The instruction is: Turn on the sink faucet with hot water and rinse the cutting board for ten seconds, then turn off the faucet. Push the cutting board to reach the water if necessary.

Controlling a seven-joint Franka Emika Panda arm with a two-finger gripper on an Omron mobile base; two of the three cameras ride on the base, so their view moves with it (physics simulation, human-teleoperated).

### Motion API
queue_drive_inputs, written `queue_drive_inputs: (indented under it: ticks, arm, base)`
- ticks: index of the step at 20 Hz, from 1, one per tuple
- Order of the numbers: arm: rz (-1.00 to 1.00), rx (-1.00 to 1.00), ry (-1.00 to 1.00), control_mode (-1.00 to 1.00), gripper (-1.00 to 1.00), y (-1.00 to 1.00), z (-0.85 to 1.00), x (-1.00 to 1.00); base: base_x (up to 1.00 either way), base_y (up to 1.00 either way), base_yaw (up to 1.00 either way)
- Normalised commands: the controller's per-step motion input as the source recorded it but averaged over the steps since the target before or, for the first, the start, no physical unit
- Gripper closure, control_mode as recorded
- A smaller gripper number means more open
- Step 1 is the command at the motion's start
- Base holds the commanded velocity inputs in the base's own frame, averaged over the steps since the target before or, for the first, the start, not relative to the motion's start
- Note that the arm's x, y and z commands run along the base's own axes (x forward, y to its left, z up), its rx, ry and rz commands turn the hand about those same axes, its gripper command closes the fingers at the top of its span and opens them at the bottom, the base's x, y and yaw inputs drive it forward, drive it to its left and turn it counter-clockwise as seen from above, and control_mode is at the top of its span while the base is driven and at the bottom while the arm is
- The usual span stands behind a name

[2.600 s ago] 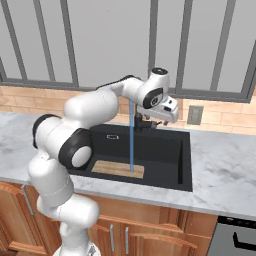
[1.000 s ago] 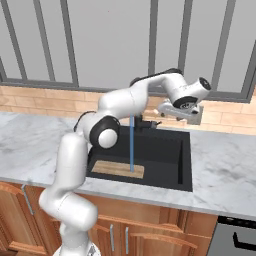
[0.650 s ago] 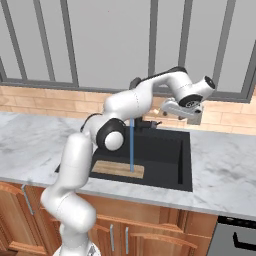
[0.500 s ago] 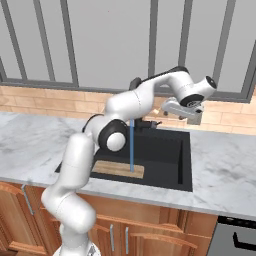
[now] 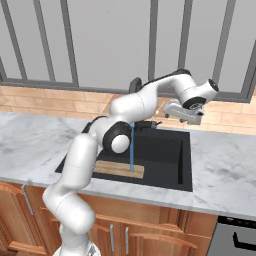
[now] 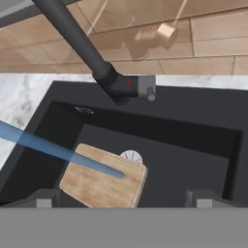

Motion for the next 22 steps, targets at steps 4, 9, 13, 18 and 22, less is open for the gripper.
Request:
queue_drive_inputs:
  ticks: [4,9,13,18,22]
  arm:
    - [0.0,0.0,0.0,-1.0,-1.0,0.0,-0.06,0.0]
    - [0.0,0.0,0.0,-1.0,-1.0,0.0,0.0,0.0]
    - [0.0,0.0,0.0,-1.0,-1.0,0.0,0.0,0.0]
    - [0.0,0.0,0.0,-1.0,-1.0,0.0,0.0,0.0]
    - [0.0,0.0,0.0,-1.0,-1.0,0.0,0.0,0.0]
  base:
    - [0.0,0.0,0.0]
    - [0.0,0.0,0.0]
    - [0.0,0.0,0.0]
    - [0.0,0.0,0.0]
    - [0.0,0.0,0.0]
